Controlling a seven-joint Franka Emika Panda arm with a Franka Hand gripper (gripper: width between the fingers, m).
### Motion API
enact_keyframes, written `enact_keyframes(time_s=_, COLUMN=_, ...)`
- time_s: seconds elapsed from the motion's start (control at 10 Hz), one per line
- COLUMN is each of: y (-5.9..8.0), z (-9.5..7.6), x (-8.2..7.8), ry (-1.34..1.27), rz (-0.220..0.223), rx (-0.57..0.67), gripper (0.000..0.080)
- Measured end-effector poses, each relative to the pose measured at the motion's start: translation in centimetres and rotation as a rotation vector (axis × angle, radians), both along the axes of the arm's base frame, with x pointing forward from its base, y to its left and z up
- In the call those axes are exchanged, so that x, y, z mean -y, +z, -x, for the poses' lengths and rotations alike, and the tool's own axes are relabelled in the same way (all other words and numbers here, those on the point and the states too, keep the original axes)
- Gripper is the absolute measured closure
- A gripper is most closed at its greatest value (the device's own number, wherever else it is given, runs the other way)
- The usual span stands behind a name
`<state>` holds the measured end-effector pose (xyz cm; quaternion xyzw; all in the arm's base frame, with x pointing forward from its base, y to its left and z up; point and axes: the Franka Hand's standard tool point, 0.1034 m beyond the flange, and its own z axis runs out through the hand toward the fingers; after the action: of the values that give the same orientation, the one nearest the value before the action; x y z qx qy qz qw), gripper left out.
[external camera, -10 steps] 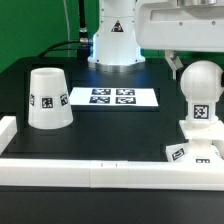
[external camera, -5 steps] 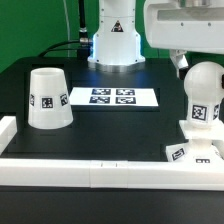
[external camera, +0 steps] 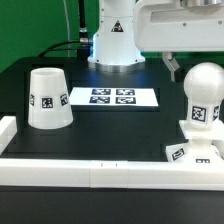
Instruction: Assemble lamp
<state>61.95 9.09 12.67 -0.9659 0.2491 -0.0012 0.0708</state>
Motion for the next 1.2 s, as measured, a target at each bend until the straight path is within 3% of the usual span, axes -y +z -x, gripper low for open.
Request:
enact_keyframes(time_s=0.3, y=-0.02, z=-0.01, x=0.02, ry=0.256, rz=0.013, rx=0.036, gripper=0.0101)
enact_keyframes(time_s=0.7, y=-0.31, z=-0.30, x=0.18, ry=0.748, rz=0.081, rx=0.101, gripper=0.0101)
enact_keyframes(time_s=1.2, y=-0.43, z=-0.35, x=0.52, ry=1.118, rz=0.103, rx=0.136, gripper=0.0101)
